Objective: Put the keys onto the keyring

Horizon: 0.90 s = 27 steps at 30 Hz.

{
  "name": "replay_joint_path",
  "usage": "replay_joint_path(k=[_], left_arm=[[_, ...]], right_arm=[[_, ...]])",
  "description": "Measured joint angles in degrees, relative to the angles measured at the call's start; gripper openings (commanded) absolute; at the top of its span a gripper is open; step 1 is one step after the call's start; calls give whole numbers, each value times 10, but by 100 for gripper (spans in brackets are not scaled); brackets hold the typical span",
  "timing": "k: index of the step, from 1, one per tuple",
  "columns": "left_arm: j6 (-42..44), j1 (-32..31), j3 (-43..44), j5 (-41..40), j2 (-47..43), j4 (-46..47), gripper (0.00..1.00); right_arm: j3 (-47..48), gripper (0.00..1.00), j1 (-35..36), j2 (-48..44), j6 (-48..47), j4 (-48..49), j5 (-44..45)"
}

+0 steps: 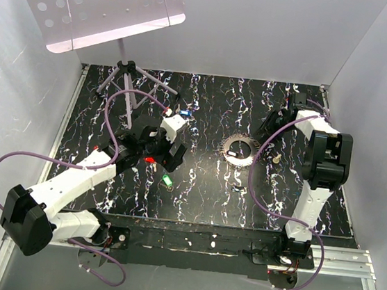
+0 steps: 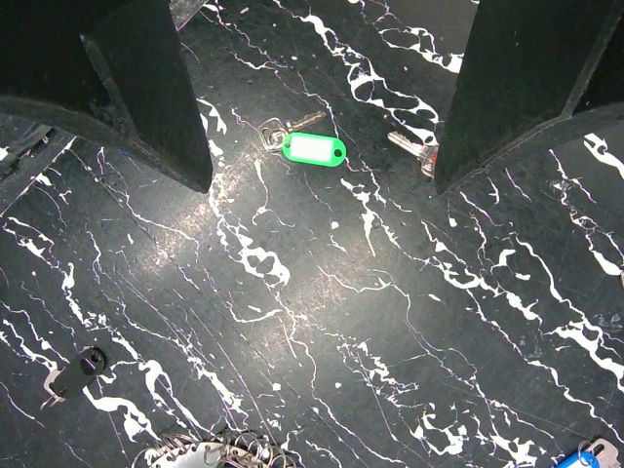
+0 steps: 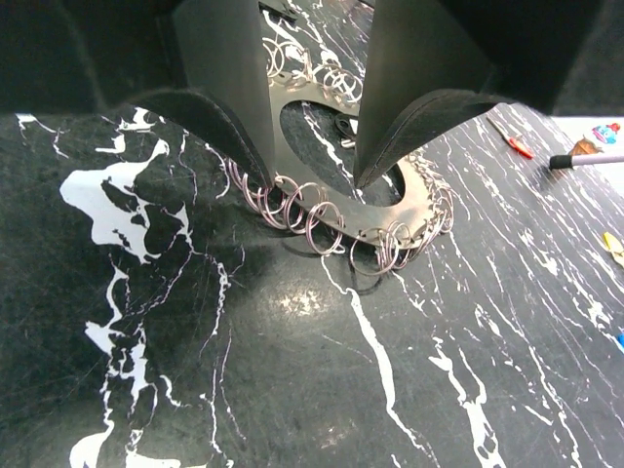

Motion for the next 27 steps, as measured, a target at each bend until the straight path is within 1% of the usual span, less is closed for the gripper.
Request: replay_joint_path(k=[7,8,9,11,14,17,20,27], left_arm=[[0,3,0,0,7,0,98],[0,3,0,0,7,0,98],[0,3,0,0,7,0,98],[0,3,0,1,7,0,98],[0,3,0,1,7,0,98],[0,3,0,1,7,0,98],[0,4,0,2,7,0,98],[0,5,0,2,7,0,98]], right_arm=[[0,46,0,10,19,8,0],[0,5,0,10,20,9,0],[0,4,0,10,22,10,0],[0,8,0,10,25,10,-1],[0,25,0,10,25,10,-6],[0,33,-1,10,15,10,-11],[0,36,-1,7,7,10,-10],[0,37,-19,-2,2,17,-31]])
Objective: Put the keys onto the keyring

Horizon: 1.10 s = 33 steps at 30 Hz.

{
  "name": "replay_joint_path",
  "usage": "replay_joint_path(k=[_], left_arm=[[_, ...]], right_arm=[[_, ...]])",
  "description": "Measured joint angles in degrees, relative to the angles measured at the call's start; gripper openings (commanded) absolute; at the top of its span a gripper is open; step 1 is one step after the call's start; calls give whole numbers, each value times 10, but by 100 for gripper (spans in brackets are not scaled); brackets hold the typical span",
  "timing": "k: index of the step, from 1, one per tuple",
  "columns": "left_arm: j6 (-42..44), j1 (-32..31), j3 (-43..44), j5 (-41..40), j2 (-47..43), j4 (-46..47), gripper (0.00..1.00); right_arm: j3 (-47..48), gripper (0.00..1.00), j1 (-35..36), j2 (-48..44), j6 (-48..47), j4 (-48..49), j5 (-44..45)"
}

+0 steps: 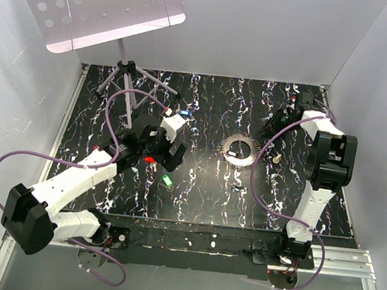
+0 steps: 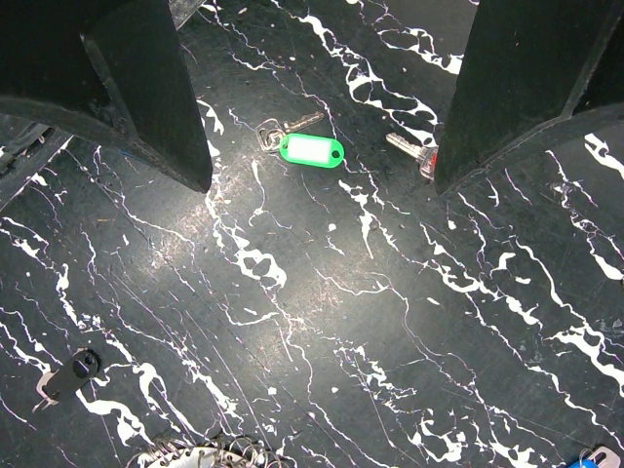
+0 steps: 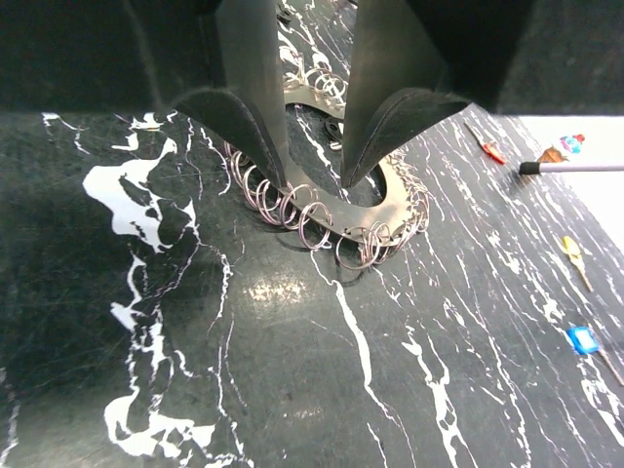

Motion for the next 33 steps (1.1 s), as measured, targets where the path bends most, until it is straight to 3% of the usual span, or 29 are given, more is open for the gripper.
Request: replay_joint_path(k=[3,5,8,11,13,16,17,18,20,22,25,27,29,31,33], left_arm=[[0,1,0,0,0,0,98],[0,2,0,0,0,0,98],[0,2,0,2,0,0,98],[1,2,0,2,0,0,98],[2,2,0,2,0,0,98],[2,2,0,2,-2,0,98],[3,2,0,2,-3,0,98],[3,2,0,2,-5,0,98],[4,2,0,1,-8,0,98],[4,2,0,1,-14,0,98],[4,3,0,-2,-24,0,98],[4,3,0,-4,-31,0,98],[4,3,0,-6,-36,0,98],[5,3,0,-8,-38,0,98],[5,3,0,-10,-38,0,98]], right_arm=[[0,31,-10,0,-1,6,-14],[0,13,-16,0,-5,6,-25],[0,11,-16,0,-14,8,-47],[5,32,-15,0,-58,-3,-97],[29,52,-15,0,-128,-39,-144],[92,58,-7,-8,-275,-98,-185],[97,64,-4,-20,-312,-101,-184],[93,78,2,-43,-359,-101,-178],[49,87,19,-113,-441,-73,-171],[-14,82,34,-186,-508,-29,-183],[7,57,56,-207,-600,-61,-198],[137,50,60,-127,-627,-119,-194],[267,50,59,-29,-613,-148,-169],[334,51,57,40,-584,-167,-143],[334,50,57,79,-544,-176,-111]])
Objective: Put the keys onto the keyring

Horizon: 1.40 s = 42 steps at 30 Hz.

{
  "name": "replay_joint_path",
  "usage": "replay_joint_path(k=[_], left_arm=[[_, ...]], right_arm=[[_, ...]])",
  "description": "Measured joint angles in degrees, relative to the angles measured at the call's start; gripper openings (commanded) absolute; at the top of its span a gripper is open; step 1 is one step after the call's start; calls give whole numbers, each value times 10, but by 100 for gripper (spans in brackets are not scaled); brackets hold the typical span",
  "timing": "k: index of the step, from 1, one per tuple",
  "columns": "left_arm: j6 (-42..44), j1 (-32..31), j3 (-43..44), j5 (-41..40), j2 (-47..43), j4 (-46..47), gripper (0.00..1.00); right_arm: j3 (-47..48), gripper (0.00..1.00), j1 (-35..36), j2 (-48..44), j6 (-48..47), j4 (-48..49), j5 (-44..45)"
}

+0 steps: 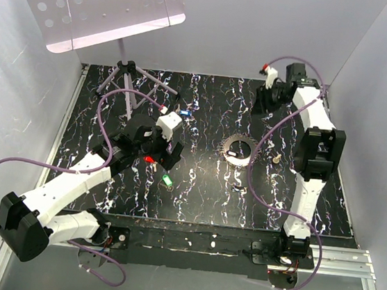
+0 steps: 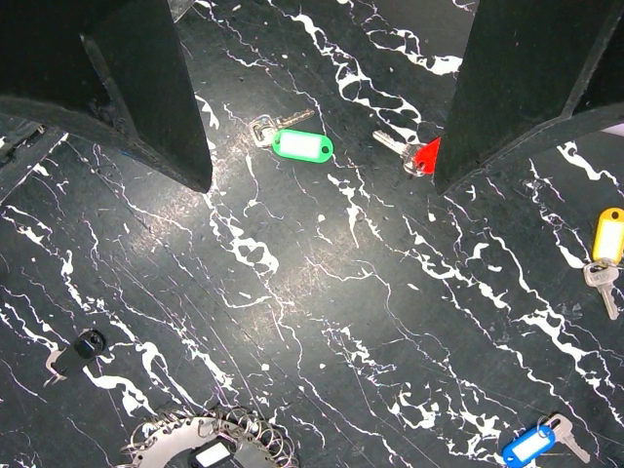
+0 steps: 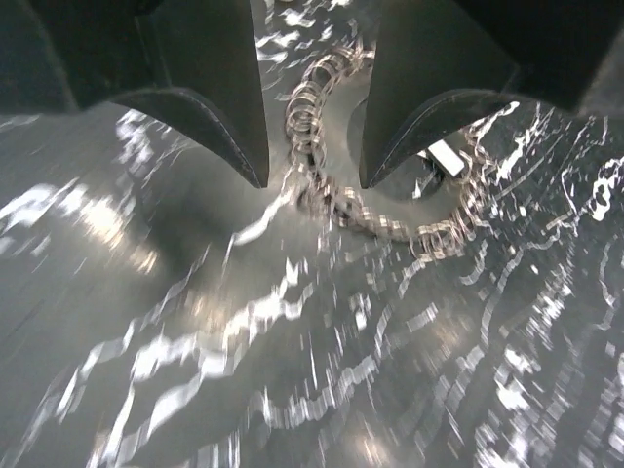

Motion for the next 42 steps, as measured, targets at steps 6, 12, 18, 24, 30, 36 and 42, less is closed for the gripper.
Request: replay_joint_path(k=[6,12,18,24,30,36,42], left_arm=[[2,2,0,0,0,0,98],[3,3,0,0,0,0,98],[3,3,0,0,0,0,98],[4,3,0,0,0,0,98],[4,3,0,0,0,0,98],[4,3,0,0,0,0,98],[5,3,0,1,0,0,98]], right_arm=[[-87,45,19,11,128,-16,113],[-86,43,49,16,196,2,158],[-85,43,67,37,221,3,192],[-74,40,75,49,224,2,228],[-68,35,78,57,224,2,246],[-67,35,79,61,224,0,253],[-67,34,79,63,223,-2,259]])
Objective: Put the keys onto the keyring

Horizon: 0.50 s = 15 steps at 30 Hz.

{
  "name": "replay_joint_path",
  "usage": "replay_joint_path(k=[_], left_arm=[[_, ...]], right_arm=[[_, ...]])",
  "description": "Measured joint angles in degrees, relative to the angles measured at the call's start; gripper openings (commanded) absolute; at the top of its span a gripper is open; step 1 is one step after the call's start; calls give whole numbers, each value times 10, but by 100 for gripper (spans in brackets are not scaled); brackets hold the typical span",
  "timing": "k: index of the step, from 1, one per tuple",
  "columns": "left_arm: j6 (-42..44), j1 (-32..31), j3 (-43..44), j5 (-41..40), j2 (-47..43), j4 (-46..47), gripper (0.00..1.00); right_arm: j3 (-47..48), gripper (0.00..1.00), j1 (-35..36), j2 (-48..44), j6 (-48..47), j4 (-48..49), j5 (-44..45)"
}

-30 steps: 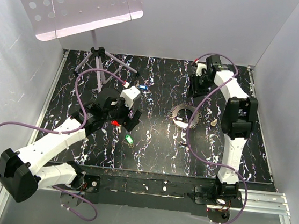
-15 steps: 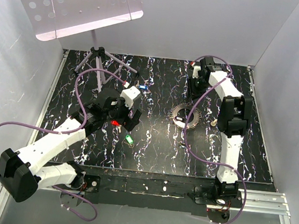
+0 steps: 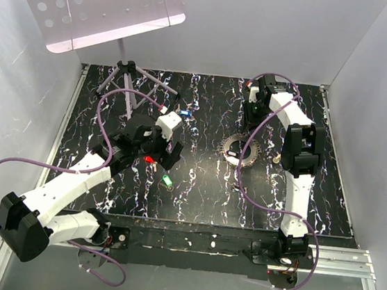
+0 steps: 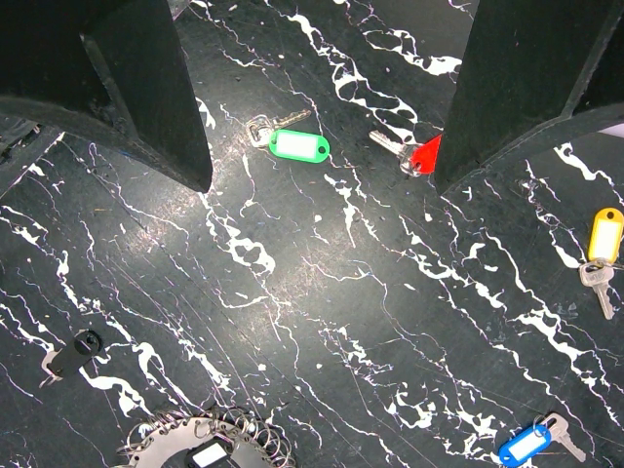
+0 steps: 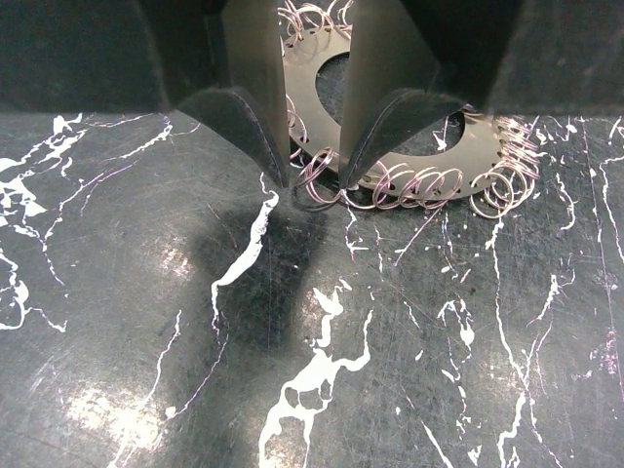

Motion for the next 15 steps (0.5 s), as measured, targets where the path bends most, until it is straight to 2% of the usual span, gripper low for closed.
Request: replay_joint_path(k=[15], left_arm=[[0,0,0,0,0,0,98]], right_arm=[[3,33,0,0,-2,-15,7]])
